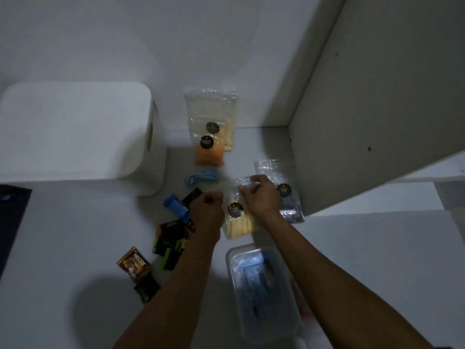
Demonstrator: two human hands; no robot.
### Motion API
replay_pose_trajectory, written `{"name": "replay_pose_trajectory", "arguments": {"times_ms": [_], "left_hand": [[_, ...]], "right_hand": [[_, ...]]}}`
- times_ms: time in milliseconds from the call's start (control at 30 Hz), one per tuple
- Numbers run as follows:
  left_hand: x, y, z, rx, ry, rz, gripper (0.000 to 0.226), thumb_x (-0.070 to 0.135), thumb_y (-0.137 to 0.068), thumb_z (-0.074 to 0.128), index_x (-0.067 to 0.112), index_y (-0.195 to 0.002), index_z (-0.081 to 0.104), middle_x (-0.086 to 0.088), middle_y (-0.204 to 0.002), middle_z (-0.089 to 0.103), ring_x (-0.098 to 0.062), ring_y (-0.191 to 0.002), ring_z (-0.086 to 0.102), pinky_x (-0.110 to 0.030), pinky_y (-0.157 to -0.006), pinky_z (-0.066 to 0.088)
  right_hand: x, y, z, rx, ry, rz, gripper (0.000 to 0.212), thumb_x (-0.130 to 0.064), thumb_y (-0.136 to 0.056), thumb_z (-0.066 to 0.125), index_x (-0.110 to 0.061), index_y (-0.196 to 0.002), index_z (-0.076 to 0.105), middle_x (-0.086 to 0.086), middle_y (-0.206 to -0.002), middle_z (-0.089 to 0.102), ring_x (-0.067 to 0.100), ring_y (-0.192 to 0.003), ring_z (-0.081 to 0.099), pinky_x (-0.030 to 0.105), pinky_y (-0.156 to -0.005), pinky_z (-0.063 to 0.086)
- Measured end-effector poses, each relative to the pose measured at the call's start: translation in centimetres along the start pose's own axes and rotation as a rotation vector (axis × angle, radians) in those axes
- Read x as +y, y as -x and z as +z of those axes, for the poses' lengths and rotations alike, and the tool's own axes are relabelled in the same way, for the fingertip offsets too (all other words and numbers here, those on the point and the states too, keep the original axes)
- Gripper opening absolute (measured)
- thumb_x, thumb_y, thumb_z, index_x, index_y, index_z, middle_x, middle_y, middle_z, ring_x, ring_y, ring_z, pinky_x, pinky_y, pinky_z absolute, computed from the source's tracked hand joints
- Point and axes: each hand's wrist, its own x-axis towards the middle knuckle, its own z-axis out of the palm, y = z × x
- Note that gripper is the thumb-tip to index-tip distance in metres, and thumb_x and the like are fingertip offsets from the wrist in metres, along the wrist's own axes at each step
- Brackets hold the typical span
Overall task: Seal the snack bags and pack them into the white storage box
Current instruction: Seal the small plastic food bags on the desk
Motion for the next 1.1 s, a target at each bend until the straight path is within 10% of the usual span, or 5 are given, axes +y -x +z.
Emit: {"name": "replay_pose_trajectory", "arguments": {"times_ms": [233,333,467,1100], "left_hand": [[6.6,3.7,-6.4,-0.002,-0.023,0.434,0.015,0.026,-0.086,0.069,0.012,-0.083,0.072,-0.004,-0.078,0.073,-0.023,-0.075,0.069,-0.041,-0.073,0.058],[10.1,6.1,-9.1,-0.039,0.124,0.583,0.010,0.021,-0.092,0.066,0.012,-0.088,0.070,-0.005,-0.080,0.073,-0.012,-0.072,0.068,-0.028,-0.069,0.056],[14.0,9.1,-12.8,-0.077,0.243,0.652,0.008,0.022,-0.092,0.066,0.017,-0.097,0.069,0.000,-0.084,0.073,0.001,-0.071,0.065,-0.009,-0.064,0.049],[17.5,16.3,-20.0,-0.112,0.253,0.839,0.011,0.018,-0.092,0.066,0.022,-0.083,0.071,0.003,-0.087,0.072,-0.012,-0.086,0.066,-0.020,-0.073,0.048]], "right_hand": [[-7.9,4.3,-4.0,-0.031,-0.279,-0.304,0.011,-0.024,-0.083,0.078,-0.017,-0.078,0.072,-0.002,-0.081,0.071,0.006,-0.075,0.062,0.021,-0.068,0.051],[-12.3,6.9,-5.7,-0.017,-0.321,-0.396,0.013,-0.026,-0.084,0.077,-0.022,-0.074,0.070,-0.009,-0.077,0.068,0.001,-0.069,0.058,0.014,-0.064,0.047],[-16.8,10.4,-7.5,-0.015,-0.365,-0.483,0.015,-0.027,-0.085,0.077,-0.016,-0.077,0.071,-0.012,-0.073,0.068,0.001,-0.066,0.058,0.015,-0.062,0.049],[-25.7,20.6,-9.9,-0.080,0.148,-0.792,0.029,-0.035,-0.081,0.079,-0.016,-0.103,0.074,-0.004,-0.098,0.071,0.009,-0.087,0.062,0.026,-0.075,0.049]]}}
